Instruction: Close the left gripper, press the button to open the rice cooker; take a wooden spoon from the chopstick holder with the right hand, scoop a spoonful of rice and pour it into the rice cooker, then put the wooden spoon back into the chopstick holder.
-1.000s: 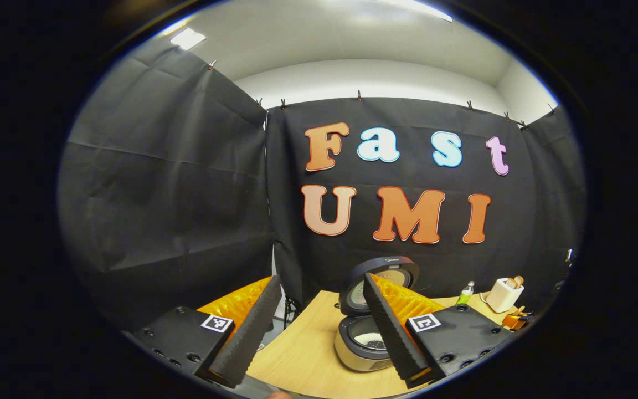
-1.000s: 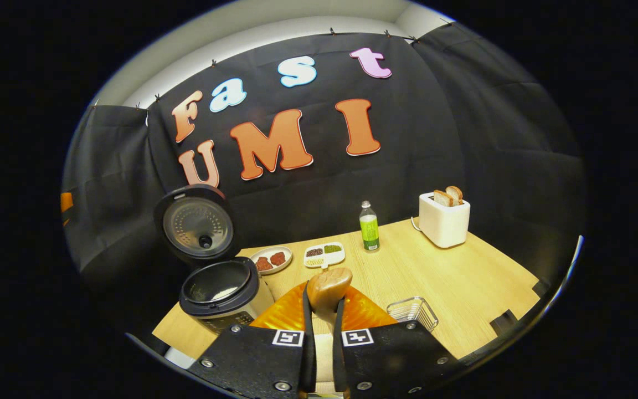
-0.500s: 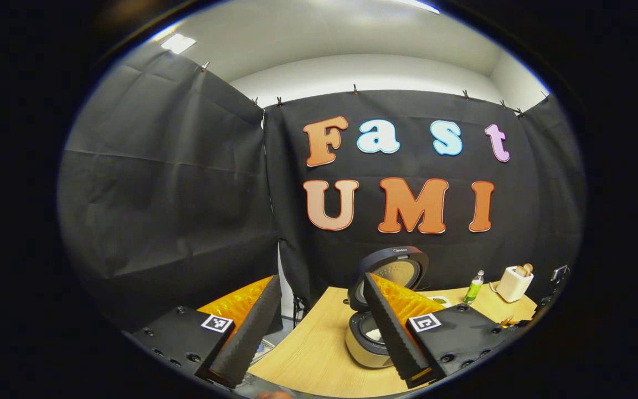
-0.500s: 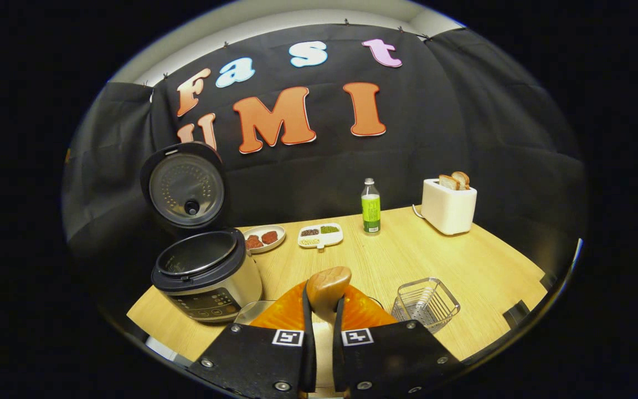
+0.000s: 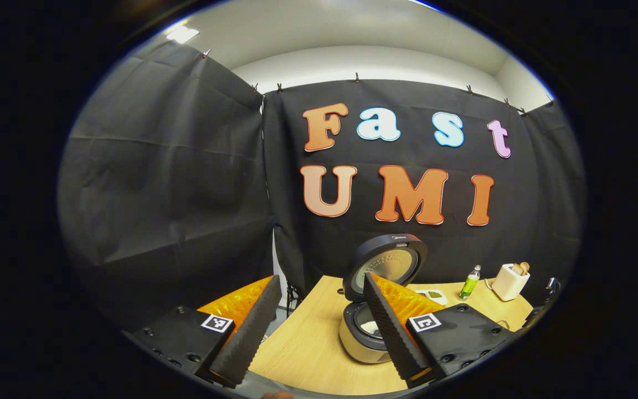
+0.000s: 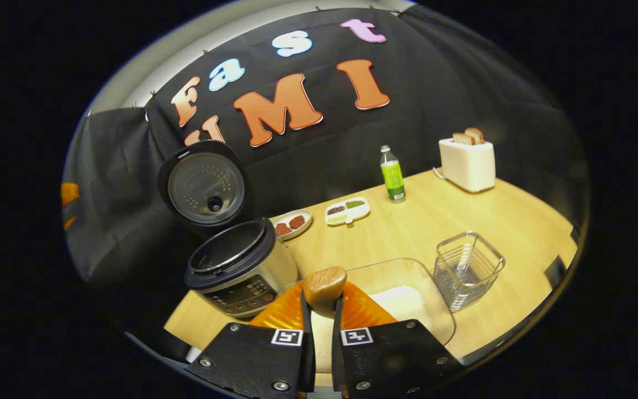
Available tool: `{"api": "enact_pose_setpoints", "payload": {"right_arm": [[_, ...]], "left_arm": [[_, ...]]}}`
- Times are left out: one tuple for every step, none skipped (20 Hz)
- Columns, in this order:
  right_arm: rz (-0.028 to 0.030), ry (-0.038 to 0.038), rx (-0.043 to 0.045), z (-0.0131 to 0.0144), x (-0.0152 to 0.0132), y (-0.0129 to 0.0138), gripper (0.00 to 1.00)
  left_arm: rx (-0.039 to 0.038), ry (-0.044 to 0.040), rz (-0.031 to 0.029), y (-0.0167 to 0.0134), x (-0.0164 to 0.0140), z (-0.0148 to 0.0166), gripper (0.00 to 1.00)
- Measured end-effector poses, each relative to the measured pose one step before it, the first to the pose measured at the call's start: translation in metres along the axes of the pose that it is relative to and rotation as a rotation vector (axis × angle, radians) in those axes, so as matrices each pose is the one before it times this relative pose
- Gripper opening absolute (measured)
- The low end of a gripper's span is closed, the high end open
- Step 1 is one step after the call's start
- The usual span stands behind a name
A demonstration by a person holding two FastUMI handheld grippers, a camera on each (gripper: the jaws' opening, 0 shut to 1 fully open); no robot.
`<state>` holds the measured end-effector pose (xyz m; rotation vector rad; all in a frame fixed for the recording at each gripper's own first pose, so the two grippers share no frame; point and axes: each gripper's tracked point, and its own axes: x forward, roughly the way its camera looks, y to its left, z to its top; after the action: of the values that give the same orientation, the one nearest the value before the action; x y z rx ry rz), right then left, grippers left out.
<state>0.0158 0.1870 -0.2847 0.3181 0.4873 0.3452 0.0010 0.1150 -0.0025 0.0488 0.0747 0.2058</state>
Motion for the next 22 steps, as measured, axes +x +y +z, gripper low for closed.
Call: {"api": "enact_pose_setpoints", "payload": {"right_arm": [[0.01882, 0.00968, 0.04376, -0.00315, -0.00146, 0.00157, 0.11], [0.00043, -0.00103, 0.0288, 0.00083, -0.00056, -0.00148, 0.11], [-0.00294, -0.00177, 0.03262, 0.00187, 0.00068, -0.005, 0.11], [-0.00872, 0.00854, 0.0465, -0.00002, 0.00027, -0.00528, 0.11], [-0.013, 0.00152, 0.06672, 0.004, 0.00329, -0.00849, 0.11], [-0.01357, 0.01148, 0.07541, 0.00251, 0.00232, -0.00802, 0.11], [-0.01425, 0.00859, 0.07903, 0.00443, 0.00297, -0.00747, 0.11], [-0.01018, 0.01218, 0.07165, 0.00191, 0.00151, -0.00669, 0.11], [-0.00699, 0.00926, 0.05709, 0.00253, 0.00073, -0.00505, 0.11], [0.00041, 0.00869, 0.04702, 0.00117, -0.00115, -0.00249, 0.11], [0.00452, 0.00294, 0.04262, 0.00279, -0.00399, -0.00148, 0.11], [0.00902, -0.00369, 0.04246, 0.00475, -0.00314, -0.00046, 0.11], [0.01106, -0.00717, 0.03864, 0.00618, -0.00219, 0.00124, 0.11], [0.01009, -0.00656, 0.04137, 0.00462, -0.00184, 0.00003, 0.11], [0.00219, -0.00733, 0.04246, 0.0062, -0.00272, -0.00178, 0.11], [-0.0002, -0.00731, 0.03741, 0.00527, -0.00522, -0.00346, 0.11], [0.00008, -0.00686, 0.03282, 0.00603, -0.00445, -0.00317, 0.11], [-0.00028, -0.00641, 0.03219, 0.0047, -0.00198, -0.00118, 0.11], [0.00159, -0.00442, 0.0271, 0.00417, -0.00179, -0.00112, 0.11], [0.00333, -0.00301, 0.02277, 0.00449, -0.00276, 0.00018, 0.11], [0.00299, -0.00375, 0.01805, 0.00379, -0.00173, 0.00051, 0.11], [0.00243, -0.00248, 0.0145, 0.0028, -0.00125, 0.00132, 0.11]], "left_arm": [[-0.00777, 0.00677, -0.00253, -0.0003, -0.00039, -0.00205, 0.98], [-0.00722, 0.00679, -0.0025, -0.00029, 0.00015, -0.00201, 0.97], [-0.007, 0.00691, -0.00316, -0.00105, 0.00065, -0.00299, 0.97], [-0.00636, 0.00606, -0.00497, -0.00129, 0.00079, -0.0014, 0.97], [-0.00383, 0.00455, -0.00386, -0.00144, -0.00031, -0.00065, 0.97], [-0.00086, 0.00062, -0.00319, -0.00166, 0.00044, 0.00038, 0.97], [0.00112, -0.00194, -0.00369, -0.00112, -0.00055, 0.0007, 0.97], [0.00258, -0.00241, -0.00279, -0.00172, 0.00018, 0.00152, 0.97], [0.00421, -0.00274, -0.003, -0.0012, -0.00183, 0.00086, 0.97], [0.00458, -0.00488, -0.00216, -0.00135, -0.0001, 0.00284, 0.97], [0.0038, -0.00509, -0.00067, -0.00048, -0.00006, 0.00106, 0.97], [0.00218, -0.00376, -0.00221, -0.00106, -0.00056, 0.00182, 0.97], [0.00023, -0.0034, -0.00236, -0.00146, -0.00053, 0.00108, 0.97], [-0.00141, -0.00086, -0.00278, -0.0014, 0.00044, 0.00065, 0.97], [-0.00115, 0.00254, -0.00358, -0.00165, 0.00006, -0.00169, 0.97], [-0.00141, 0.00414, -0.0016, -0.00135, 0.00119, -0.002, 0.98], [-0.00288, 0.00302, -0.00277, -0.00152, 0.00028, -0.00046, 0.98], [-0.00424, 0.00137, -0.00341, -0.00243, 0.00032, 0.00009, 0.98], [-0.00409, -0.00068, -0.00348, -0.00095, -0.00069, -0.00022, 0.99], [-0.00212, -0.00118, -0.00318, -0.00112, -0.00029, 0.00012, 0.99], [-0.00222, -0.00127, -0.00093, -0.0003, -0.0019, -0.00016, 0.99], [-0.00665, -0.00373, -0.00164, -0.00038, -0.00016, 0.00131, 1.0]]}}
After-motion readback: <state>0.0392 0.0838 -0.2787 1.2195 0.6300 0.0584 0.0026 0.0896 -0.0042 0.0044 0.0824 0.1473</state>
